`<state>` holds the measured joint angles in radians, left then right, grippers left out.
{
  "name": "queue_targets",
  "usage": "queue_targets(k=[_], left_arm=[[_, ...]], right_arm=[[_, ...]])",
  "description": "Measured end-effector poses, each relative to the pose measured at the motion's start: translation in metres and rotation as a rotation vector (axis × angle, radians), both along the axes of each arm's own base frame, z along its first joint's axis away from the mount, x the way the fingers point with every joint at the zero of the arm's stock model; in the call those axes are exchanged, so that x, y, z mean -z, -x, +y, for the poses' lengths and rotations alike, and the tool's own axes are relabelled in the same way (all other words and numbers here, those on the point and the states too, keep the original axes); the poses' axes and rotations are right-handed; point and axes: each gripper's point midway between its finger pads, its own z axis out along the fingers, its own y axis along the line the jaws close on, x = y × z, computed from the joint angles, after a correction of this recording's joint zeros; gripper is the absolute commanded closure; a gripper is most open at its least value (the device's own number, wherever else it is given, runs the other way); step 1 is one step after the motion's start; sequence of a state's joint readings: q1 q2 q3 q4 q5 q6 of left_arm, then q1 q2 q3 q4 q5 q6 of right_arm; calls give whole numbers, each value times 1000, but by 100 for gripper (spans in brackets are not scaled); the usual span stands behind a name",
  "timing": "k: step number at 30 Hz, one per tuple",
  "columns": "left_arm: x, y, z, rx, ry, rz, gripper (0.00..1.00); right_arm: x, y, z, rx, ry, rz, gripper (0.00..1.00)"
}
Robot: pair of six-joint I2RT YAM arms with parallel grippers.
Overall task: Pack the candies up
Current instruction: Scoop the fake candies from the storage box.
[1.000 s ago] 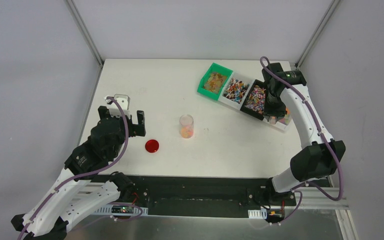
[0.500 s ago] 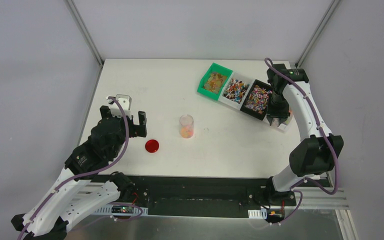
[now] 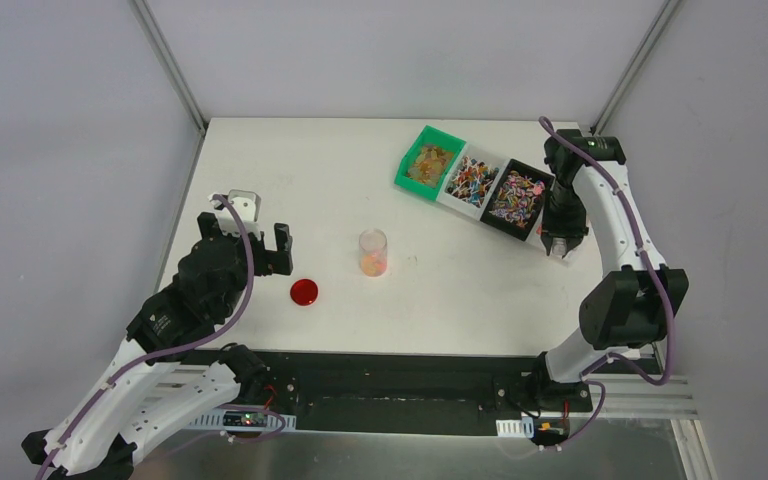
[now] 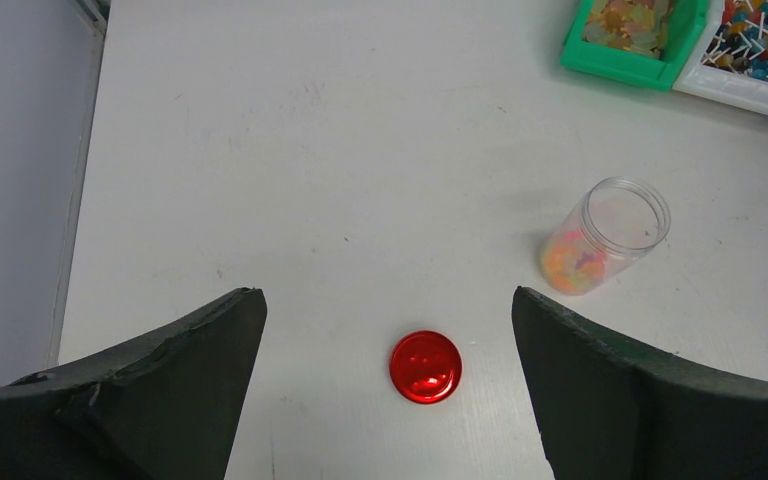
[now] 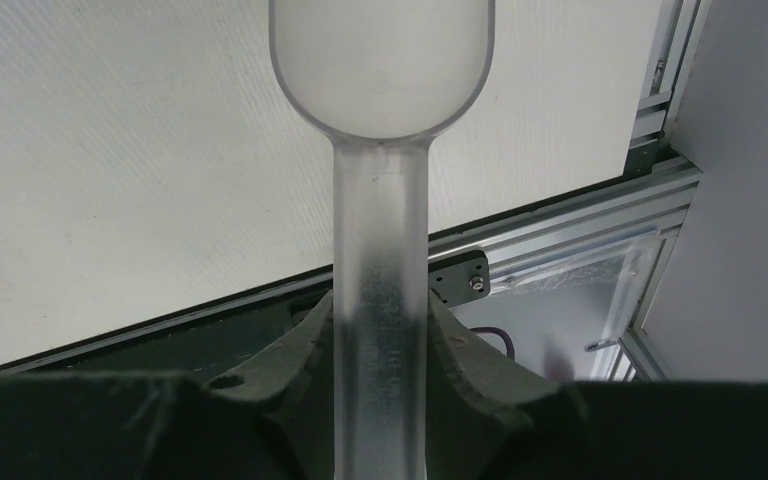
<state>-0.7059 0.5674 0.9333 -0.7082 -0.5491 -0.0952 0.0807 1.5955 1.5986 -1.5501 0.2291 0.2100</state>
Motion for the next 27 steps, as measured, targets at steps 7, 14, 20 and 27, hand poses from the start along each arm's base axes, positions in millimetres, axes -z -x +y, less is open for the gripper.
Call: queue_targets(k=[7,14,20,27], left_arm=[[0,0,0,0,0,0,2],[0,0,0,0,2,-2,2],[-2,2,1,0,9,-10,2],[-3,2,2,0,10,-12,2]], right_arm=[[4,-1,-5,-2,-9,26,100],[8,-4,-5,-13,-28,54,100],[10,-9,-6,-15,-37,64,100],[18,-10,-12,12,-72,99,100]])
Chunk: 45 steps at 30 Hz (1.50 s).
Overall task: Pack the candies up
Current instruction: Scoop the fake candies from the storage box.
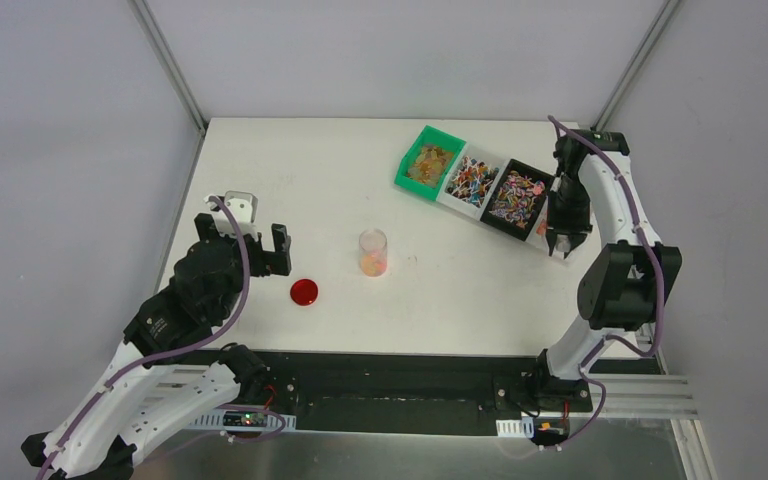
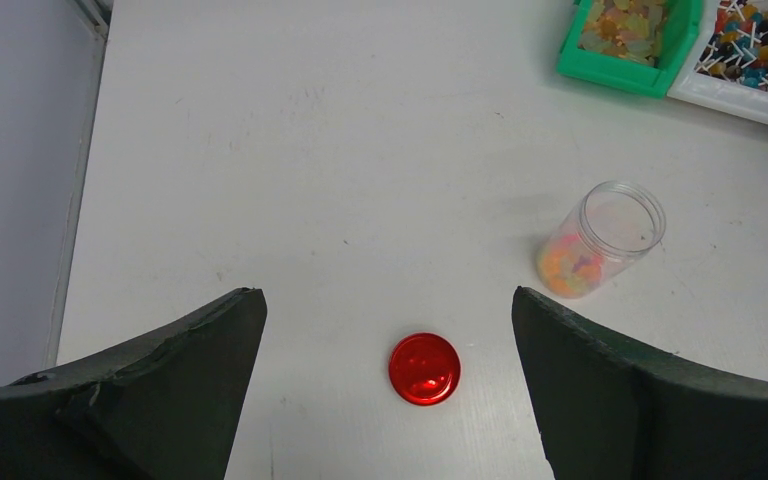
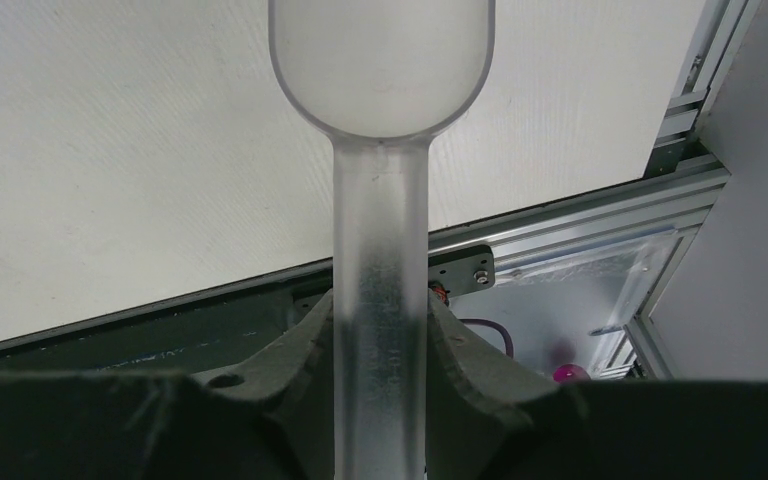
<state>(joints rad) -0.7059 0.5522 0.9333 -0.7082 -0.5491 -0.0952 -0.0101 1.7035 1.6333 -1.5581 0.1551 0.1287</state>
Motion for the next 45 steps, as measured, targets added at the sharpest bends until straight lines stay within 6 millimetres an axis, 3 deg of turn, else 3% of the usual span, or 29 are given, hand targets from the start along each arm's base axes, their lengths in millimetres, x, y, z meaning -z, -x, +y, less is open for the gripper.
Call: queue_targets(k=[8,24,33,45], left_arm=[[-1,0,0,0,2,-3,1],[-3,2,2,0,11,-13,1],[-3,2,2,0,11,-13,2],[-3,2,2,0,10,-12,2]], right_arm=[[21,-11,-11,48,-25,78,100],[48,-44,-18,54,-28,12,100],[69,-42,-18,59,-37,-2,100],[66,-36,-12,55,-62,-86,100]])
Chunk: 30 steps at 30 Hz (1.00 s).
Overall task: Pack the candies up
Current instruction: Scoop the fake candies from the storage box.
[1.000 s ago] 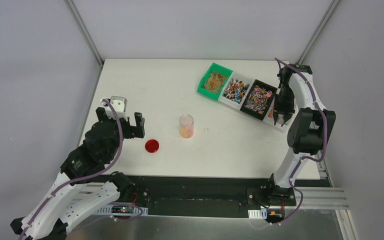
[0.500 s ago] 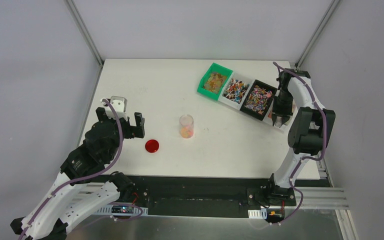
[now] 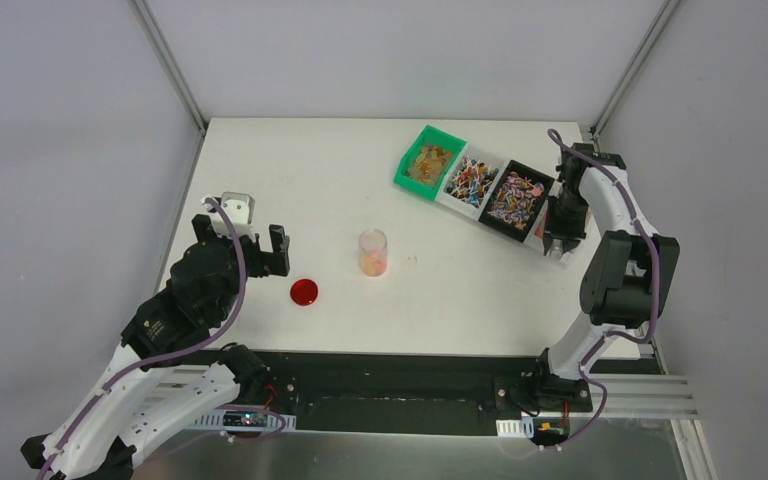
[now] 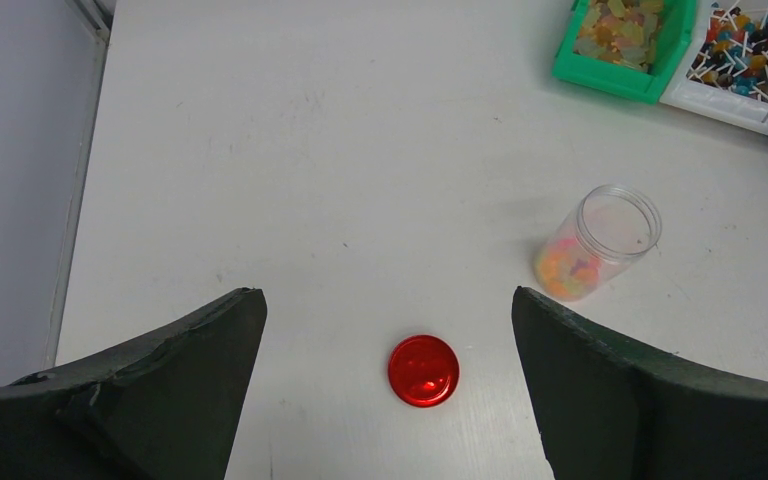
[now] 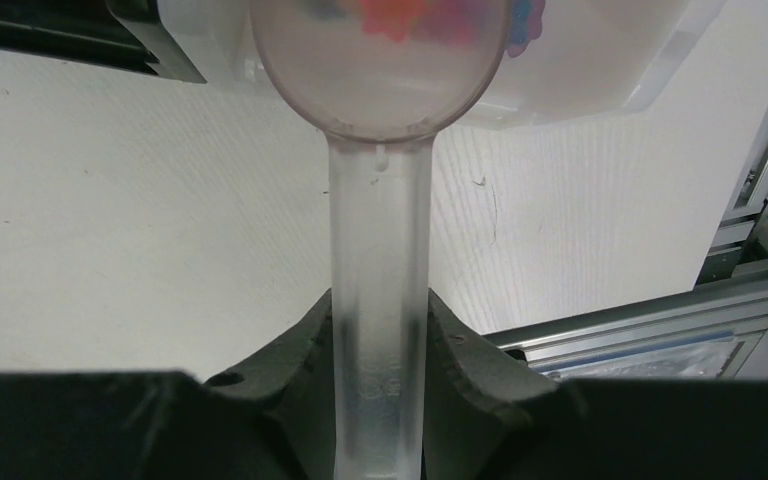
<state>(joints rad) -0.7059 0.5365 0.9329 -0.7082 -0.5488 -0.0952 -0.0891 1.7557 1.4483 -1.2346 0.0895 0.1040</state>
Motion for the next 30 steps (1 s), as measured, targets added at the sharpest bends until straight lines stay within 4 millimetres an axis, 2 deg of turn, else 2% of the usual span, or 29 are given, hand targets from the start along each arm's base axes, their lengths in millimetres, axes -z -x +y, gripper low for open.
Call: queue_targets(k=[10,30], left_arm=[[0,0,0,1,1,0,2],[-1,1,-1,8,6,-3,3]], right_arm=[[-2,7,-2,-8,20,-72,100],[-32,14,-3,-36,91,-216,100]])
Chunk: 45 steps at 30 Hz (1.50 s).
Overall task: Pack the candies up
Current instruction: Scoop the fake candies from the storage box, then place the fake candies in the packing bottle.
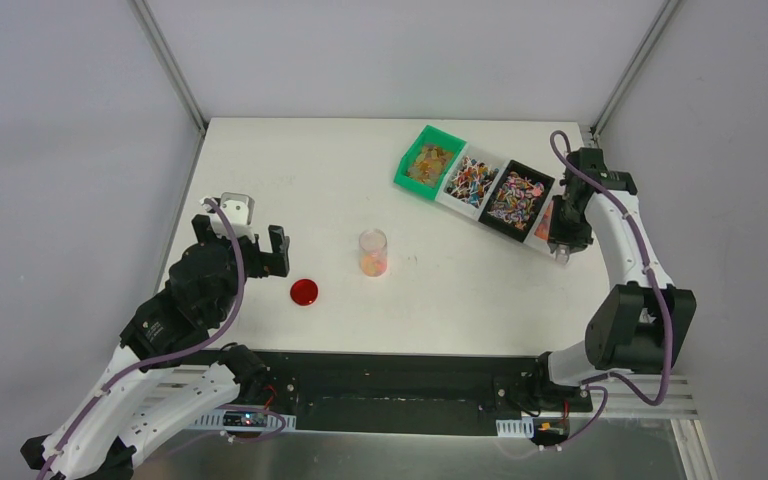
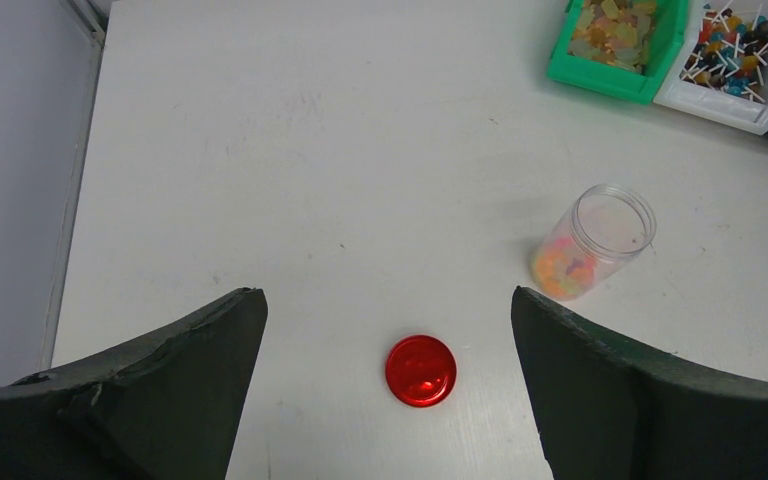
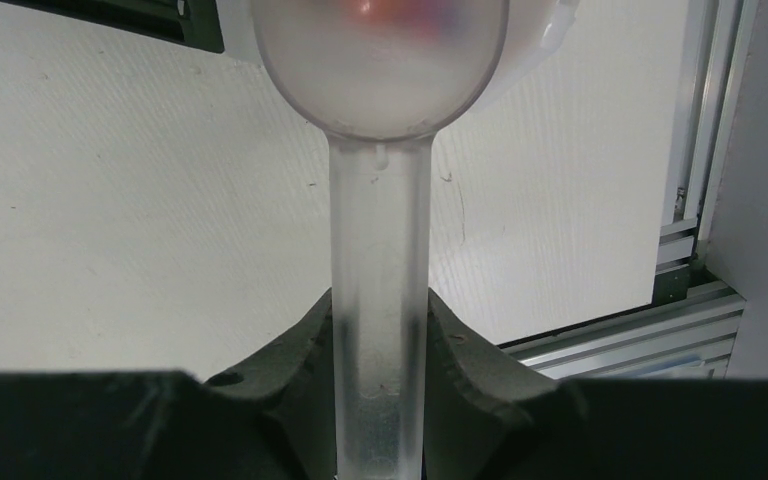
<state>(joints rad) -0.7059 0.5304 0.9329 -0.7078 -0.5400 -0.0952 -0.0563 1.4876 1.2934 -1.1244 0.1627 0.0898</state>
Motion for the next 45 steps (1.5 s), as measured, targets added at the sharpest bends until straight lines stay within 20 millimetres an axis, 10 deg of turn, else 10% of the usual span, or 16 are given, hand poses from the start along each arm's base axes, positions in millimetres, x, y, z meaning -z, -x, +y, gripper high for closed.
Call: queue_targets(k=[15,32,45], left_arm=[[1,0,-4,17,1,7,4],[-3,3,-1,19,16,-10,4],[-5,4,0,16,23,-20,3]], right_arm=[[-40,5,17,-156,50,-109,100],[-84,21,141,-922,31,-342,100],[-82,47,194,-1268,52,-327,100]])
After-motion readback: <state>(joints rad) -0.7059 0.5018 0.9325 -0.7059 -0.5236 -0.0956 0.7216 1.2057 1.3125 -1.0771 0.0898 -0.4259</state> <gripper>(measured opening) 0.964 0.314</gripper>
